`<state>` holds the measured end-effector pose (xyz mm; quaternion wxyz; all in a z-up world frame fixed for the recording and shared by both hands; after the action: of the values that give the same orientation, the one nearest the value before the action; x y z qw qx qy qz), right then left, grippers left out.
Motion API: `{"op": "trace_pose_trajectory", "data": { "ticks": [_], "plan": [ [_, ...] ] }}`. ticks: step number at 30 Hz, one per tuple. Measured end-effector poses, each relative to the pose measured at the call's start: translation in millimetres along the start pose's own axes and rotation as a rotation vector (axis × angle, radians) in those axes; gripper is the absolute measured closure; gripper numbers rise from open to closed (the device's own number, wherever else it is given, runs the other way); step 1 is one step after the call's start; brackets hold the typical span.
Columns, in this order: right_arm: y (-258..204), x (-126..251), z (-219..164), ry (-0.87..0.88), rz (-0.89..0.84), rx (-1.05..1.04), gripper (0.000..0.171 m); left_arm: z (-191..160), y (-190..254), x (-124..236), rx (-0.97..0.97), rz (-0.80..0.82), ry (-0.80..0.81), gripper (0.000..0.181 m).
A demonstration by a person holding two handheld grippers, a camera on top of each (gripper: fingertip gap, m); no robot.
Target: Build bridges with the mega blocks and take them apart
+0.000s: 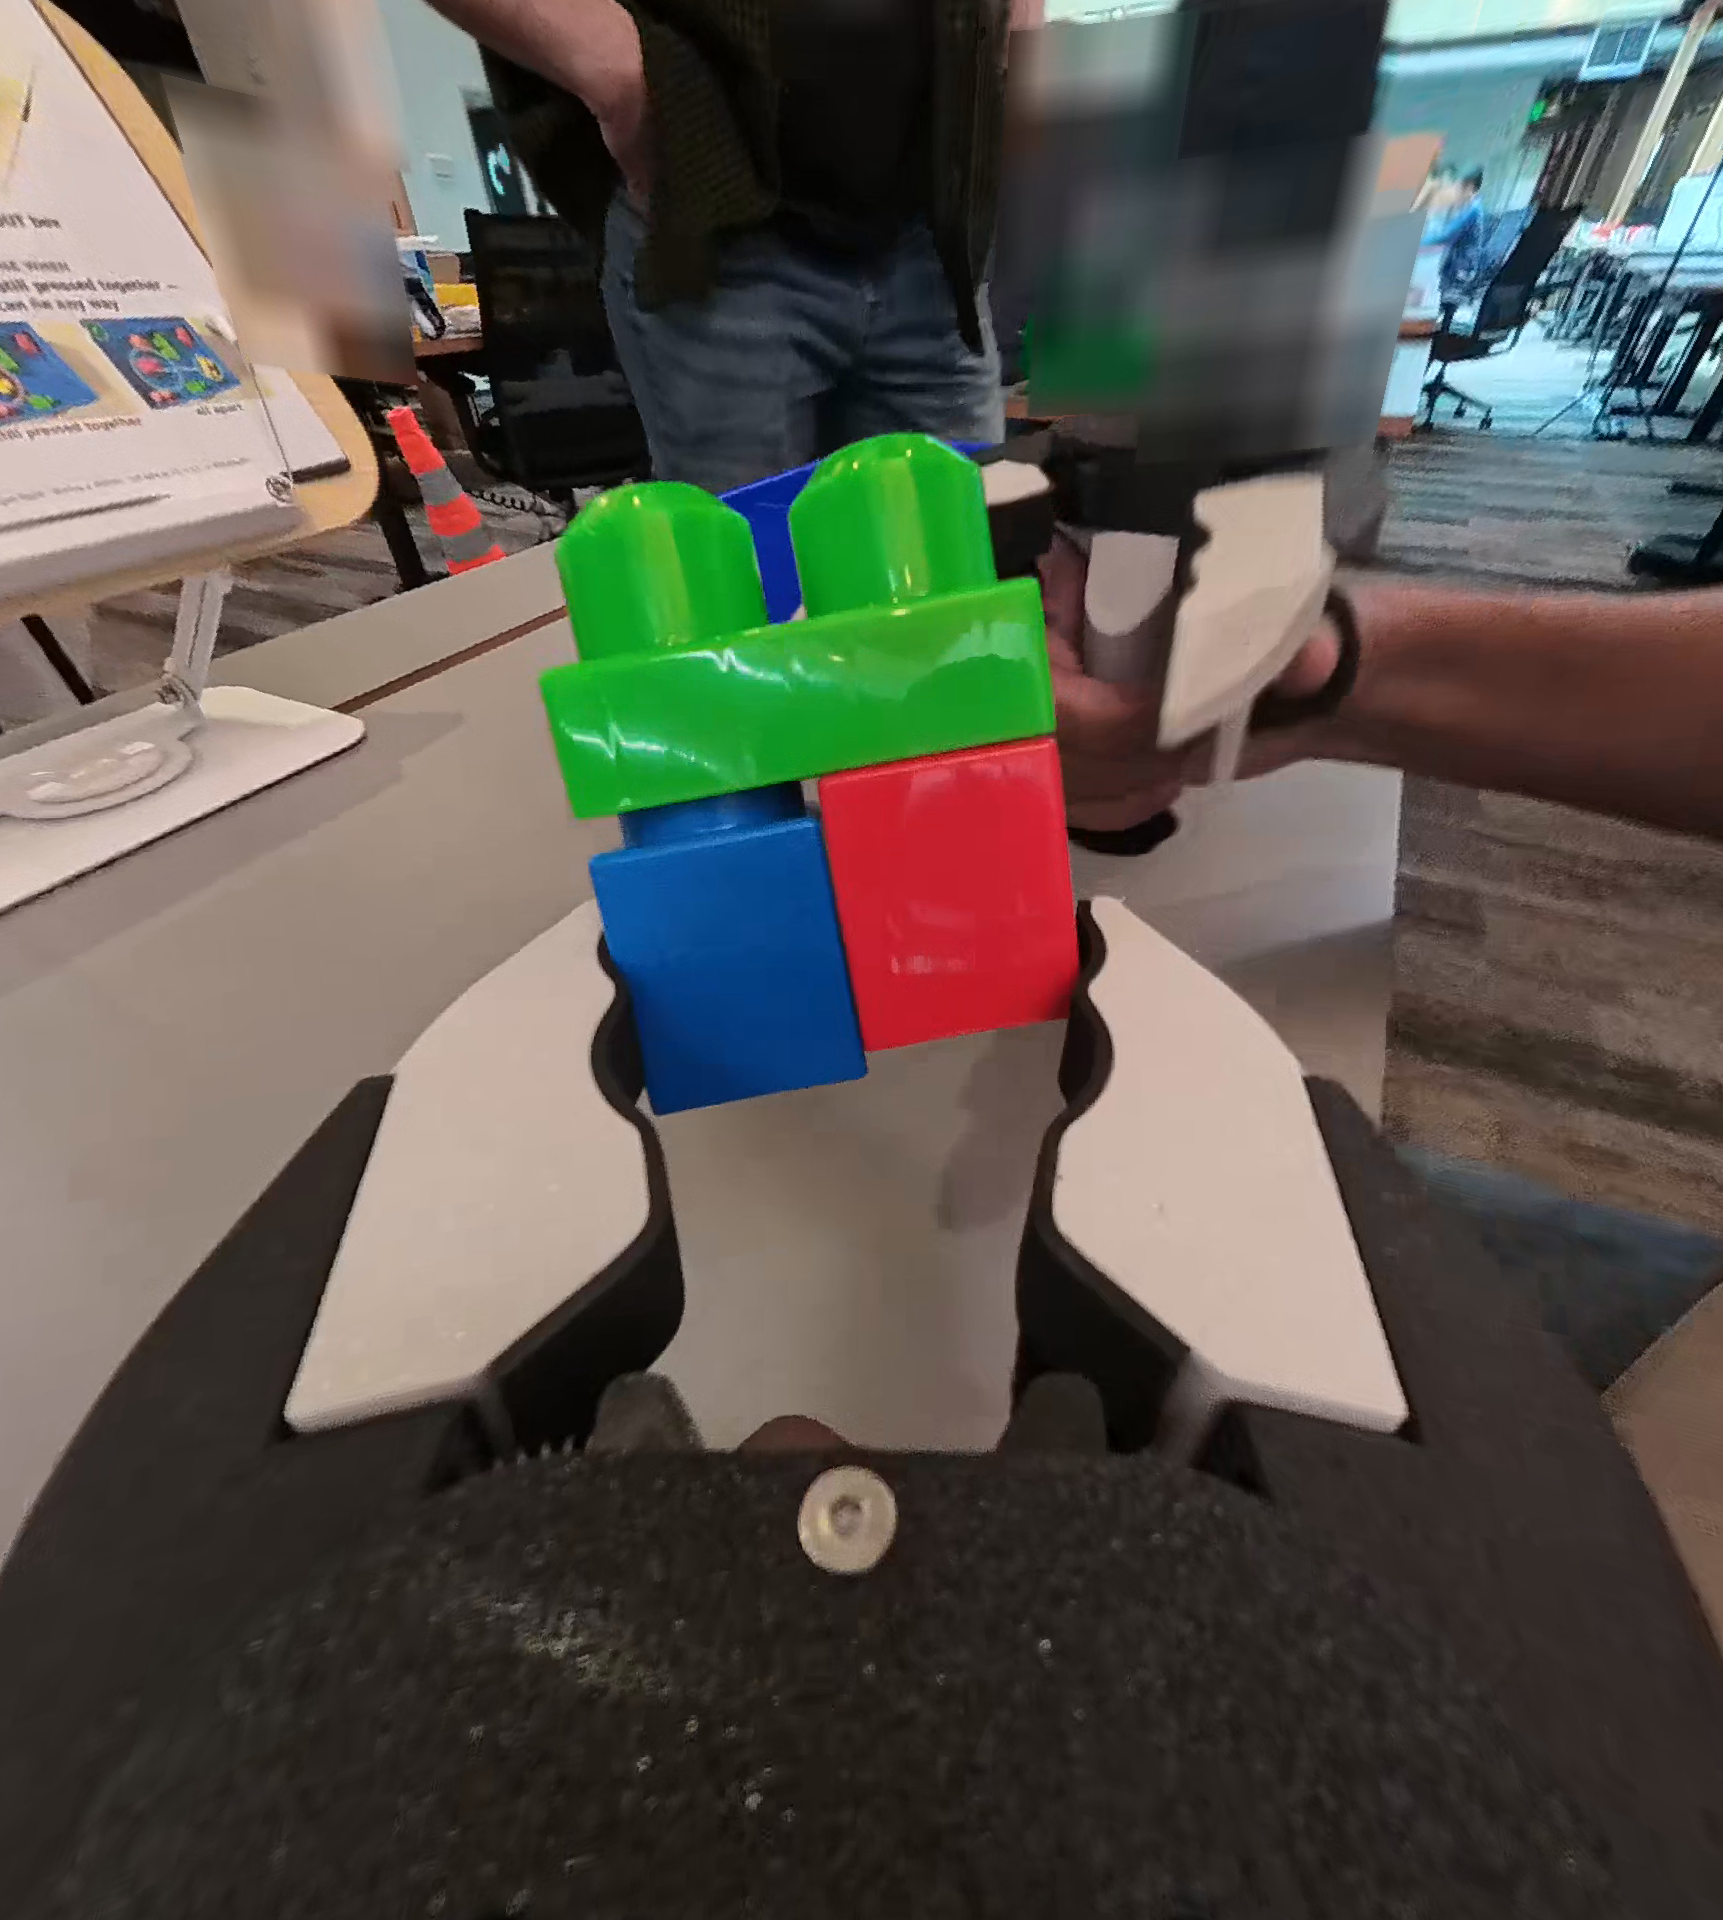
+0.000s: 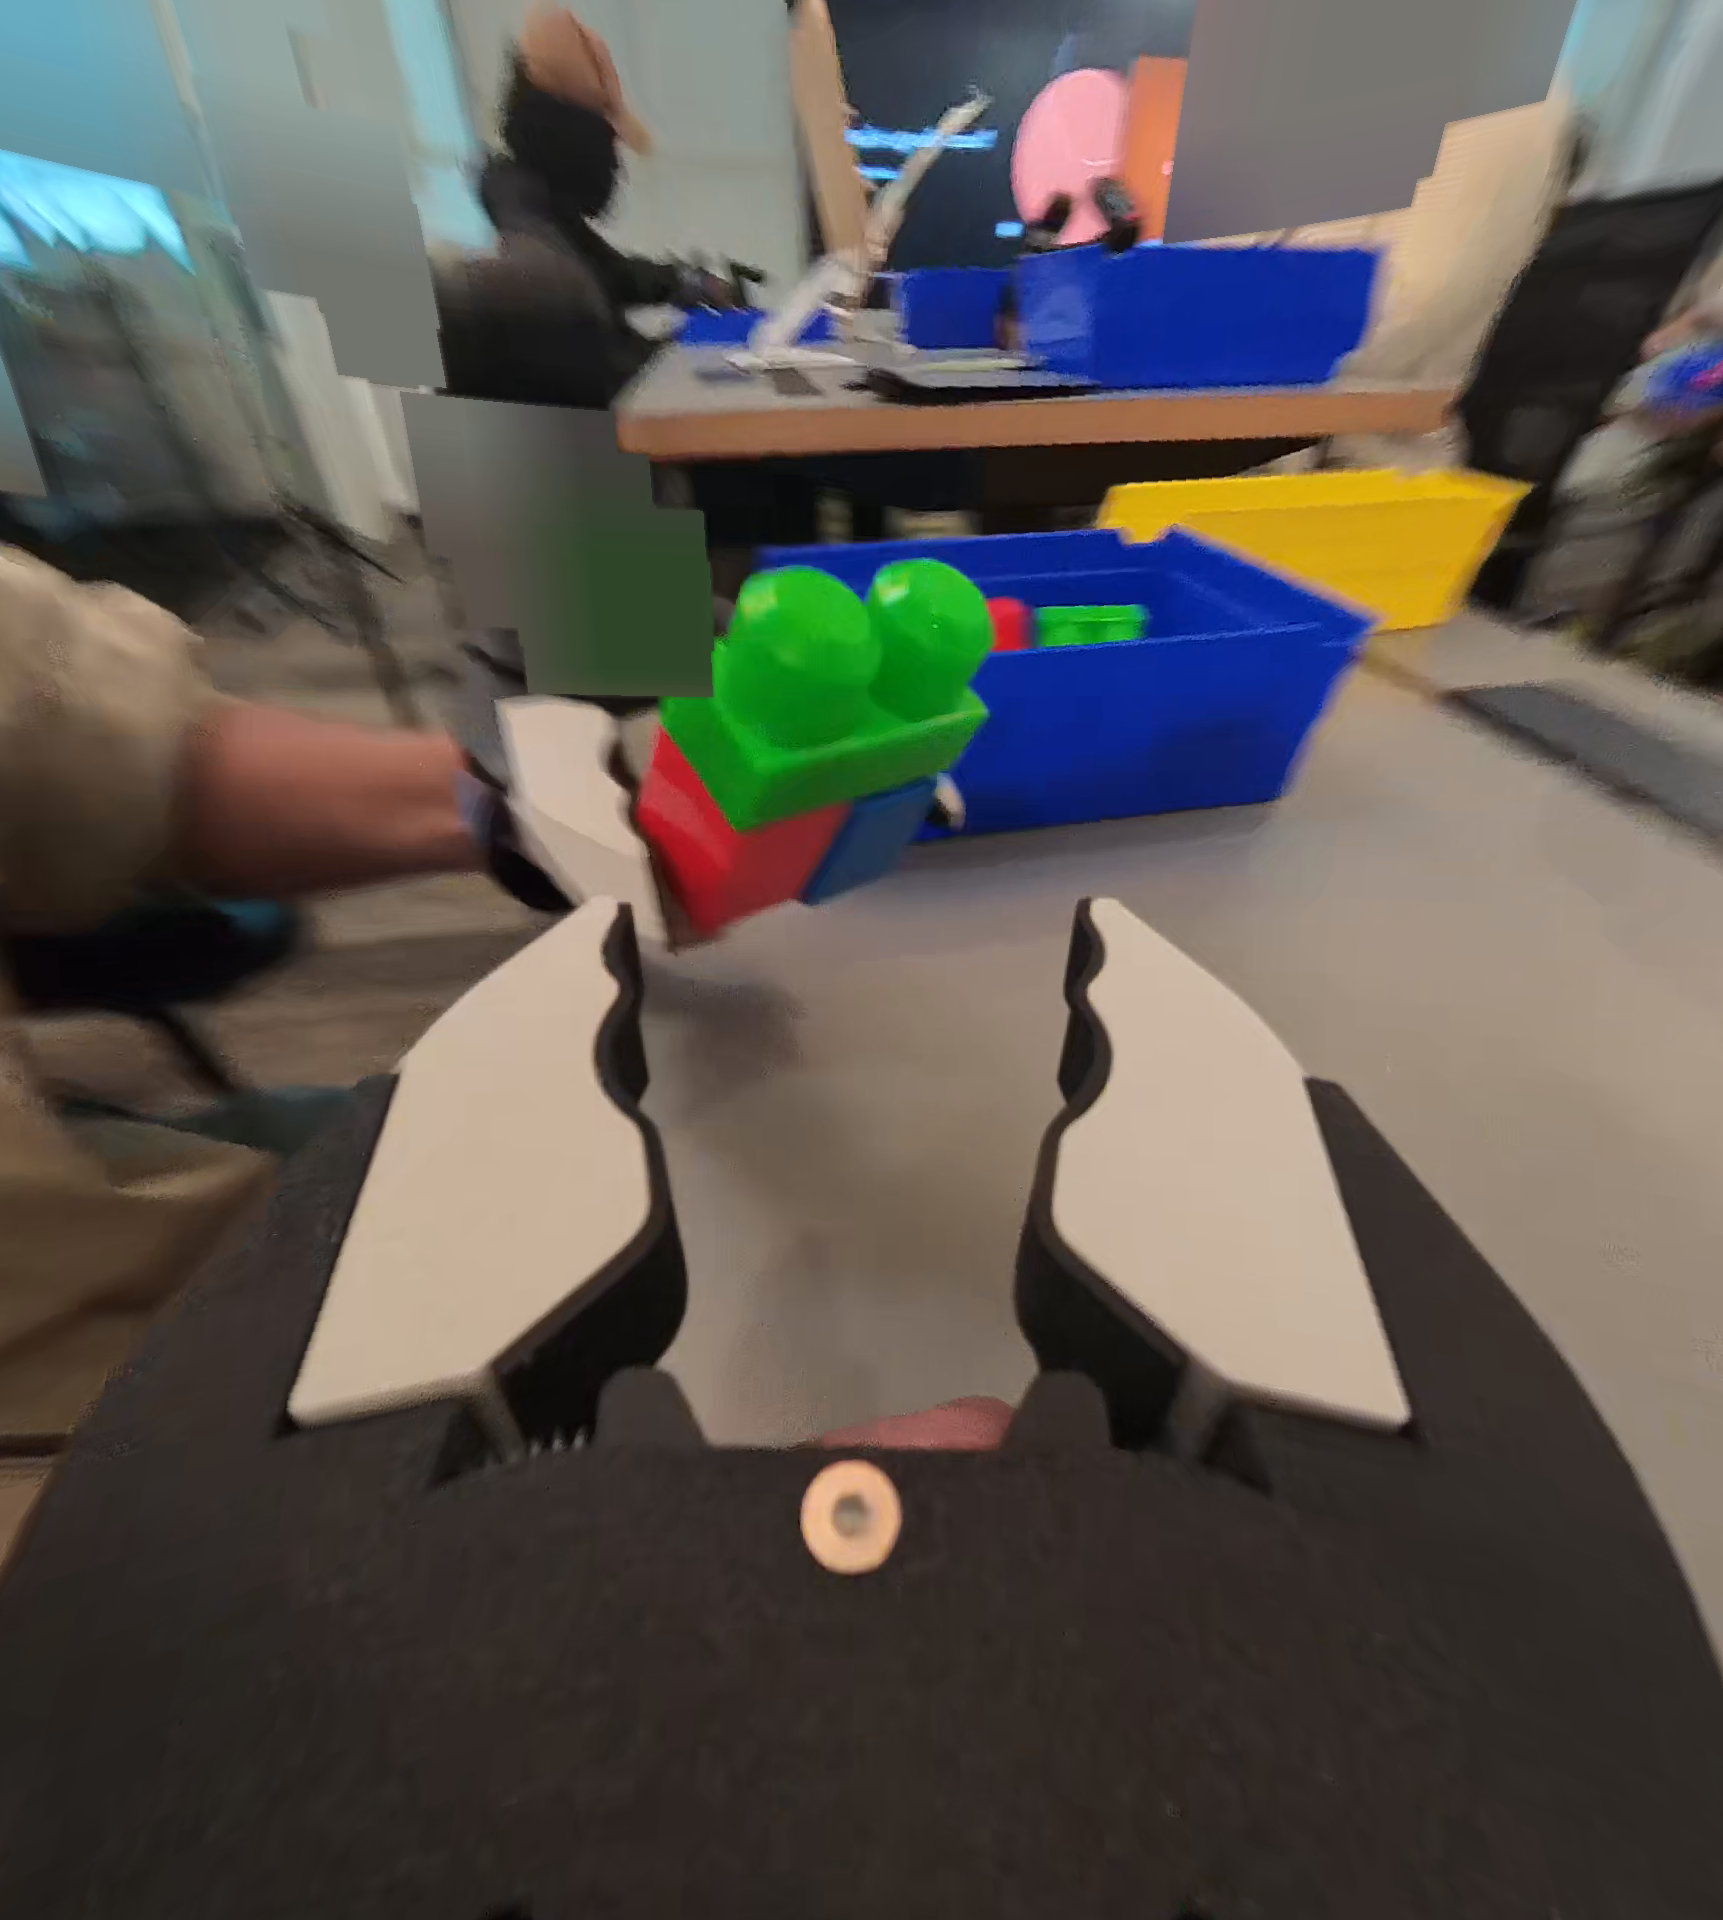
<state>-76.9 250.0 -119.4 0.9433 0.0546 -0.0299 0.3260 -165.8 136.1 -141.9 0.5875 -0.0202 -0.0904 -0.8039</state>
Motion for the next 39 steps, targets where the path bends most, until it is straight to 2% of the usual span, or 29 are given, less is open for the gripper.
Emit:
{"op": "trace_pose_trajectory", "data": {
  "ticks": [2, 5, 9, 15, 18, 19, 20, 21, 24, 28, 39],
  "plan": [
    [1, 3, 7, 0.08, 0.121, -0.224, 0.079, -3, 5, 1, -0.061, -0.021, -0.002, 0.102],
    [10, 11, 14, 0.124, 0.212, -0.455, 0.073, -5, 6, 1, -0.156, 0.0, -0.005, 0.102],
    [22, 16, 21, -0.035, 0.11, -0.54, 0.083, -7, -2, -2, -0.299, 0.087, -0.034, 0.102],
    [14, 17, 44, -0.074, 0.2, -0.633, 0.089, -10, -4, -6, -0.375, 0.089, -0.027, 0.102],
    [20, 18, 40, -0.083, 0.136, -0.608, 0.104, -11, -4, -7, -0.394, 0.099, -0.032, 0.102],
    [22, 19, 39, -0.092, 0.112, -0.576, 0.121, -12, -3, -8, -0.402, 0.1, -0.031, 0.102],
    [23, 19, 38, -0.11, 0.095, -0.535, 0.151, -13, -3, -9, -0.408, 0.102, -0.037, 0.102],
    [24, 17, 38, -0.138, 0.077, -0.493, 0.171, -14, -4, -10, -0.406, 0.109, -0.048, 0.102],
    [25, 8, 40, -0.283, 0.021, -0.331, 0.171, -18, -3, -17, -0.387, 0.109, -0.063, 0.102],
    [19, -3, 45, -0.43, 0.065, -0.224, 0.171, -15, 3, -21, -0.381, 0.1, -0.055, 0.102],
    [7, -15, 34, -0.528, 0.154, -0.254, 0.171, -18, 6, -31, -0.386, 0.134, -0.057, 0.103]
  ]
}}
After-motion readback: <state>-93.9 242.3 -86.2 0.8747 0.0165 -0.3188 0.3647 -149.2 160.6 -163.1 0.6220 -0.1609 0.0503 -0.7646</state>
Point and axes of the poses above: each gripper's, where its closed fingertips meet, x back along the fingers, z out of its top, y = z × x across the jaws, the point moved 6 cm from there along x, back along the fingers, and after that the axes turned 9 degrees about x, right-handed, at the moved point
